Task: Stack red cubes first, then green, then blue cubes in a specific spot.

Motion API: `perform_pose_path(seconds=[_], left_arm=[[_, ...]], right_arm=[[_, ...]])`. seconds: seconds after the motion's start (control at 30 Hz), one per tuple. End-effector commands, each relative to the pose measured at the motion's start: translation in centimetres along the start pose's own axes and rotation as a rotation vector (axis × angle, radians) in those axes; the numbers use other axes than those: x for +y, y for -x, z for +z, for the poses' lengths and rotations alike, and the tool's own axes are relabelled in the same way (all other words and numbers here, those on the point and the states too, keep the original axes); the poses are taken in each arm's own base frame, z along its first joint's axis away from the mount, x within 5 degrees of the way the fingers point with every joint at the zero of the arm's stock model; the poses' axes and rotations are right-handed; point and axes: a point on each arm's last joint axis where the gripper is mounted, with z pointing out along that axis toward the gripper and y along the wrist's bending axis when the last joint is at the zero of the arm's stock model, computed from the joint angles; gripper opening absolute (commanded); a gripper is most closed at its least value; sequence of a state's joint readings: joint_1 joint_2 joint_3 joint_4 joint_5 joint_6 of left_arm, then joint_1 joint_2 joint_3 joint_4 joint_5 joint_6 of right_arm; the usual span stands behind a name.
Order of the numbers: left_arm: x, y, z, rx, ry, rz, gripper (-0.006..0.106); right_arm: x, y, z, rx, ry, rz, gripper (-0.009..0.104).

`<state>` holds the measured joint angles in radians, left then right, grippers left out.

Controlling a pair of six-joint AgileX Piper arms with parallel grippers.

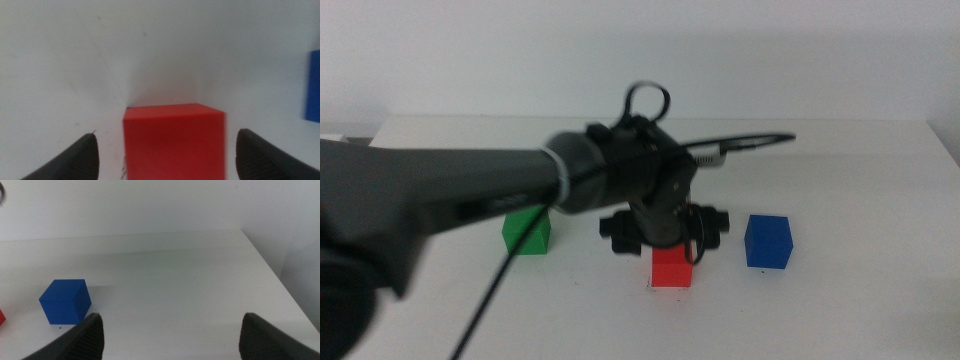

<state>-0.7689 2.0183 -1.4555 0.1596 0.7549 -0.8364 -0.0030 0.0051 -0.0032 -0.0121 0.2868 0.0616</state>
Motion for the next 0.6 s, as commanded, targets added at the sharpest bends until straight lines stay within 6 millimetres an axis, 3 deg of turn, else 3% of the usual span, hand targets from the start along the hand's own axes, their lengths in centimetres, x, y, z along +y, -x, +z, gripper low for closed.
perform_pose_path(seconds=[0.0, 0.13, 0.23, 0.4, 0.57], left_arm=[[0.3, 0.8, -4.3, -0.070, -0.025, 0.026, 0.094], [3.3, 1.6, -9.8, -0.174, 0.089, 0.054, 0.094], [7.3, 2.4, -11.3, -0.183, 0.134, 0.024, 0.094], [13.0, 3.8, -10.1, -0.102, 0.142, -0.076, 0.094], [16.5, 4.9, -7.5, -0.071, 0.101, -0.098, 0.094]], right_arm=[[-0.1, 0.0, 0.0, -0.008, -0.010, -0.019, 0.093], [-0.1, 0.0, 0.0, -0.008, -0.010, -0.019, 0.093], [-0.1, 0.0, 0.0, -0.008, -0.010, -0.019, 0.093], [-0.1, 0.0, 0.0, -0.008, -0.010, -0.019, 0.093], [-0.1, 0.0, 0.0, -0.008, -0.010, -0.019, 0.093]])
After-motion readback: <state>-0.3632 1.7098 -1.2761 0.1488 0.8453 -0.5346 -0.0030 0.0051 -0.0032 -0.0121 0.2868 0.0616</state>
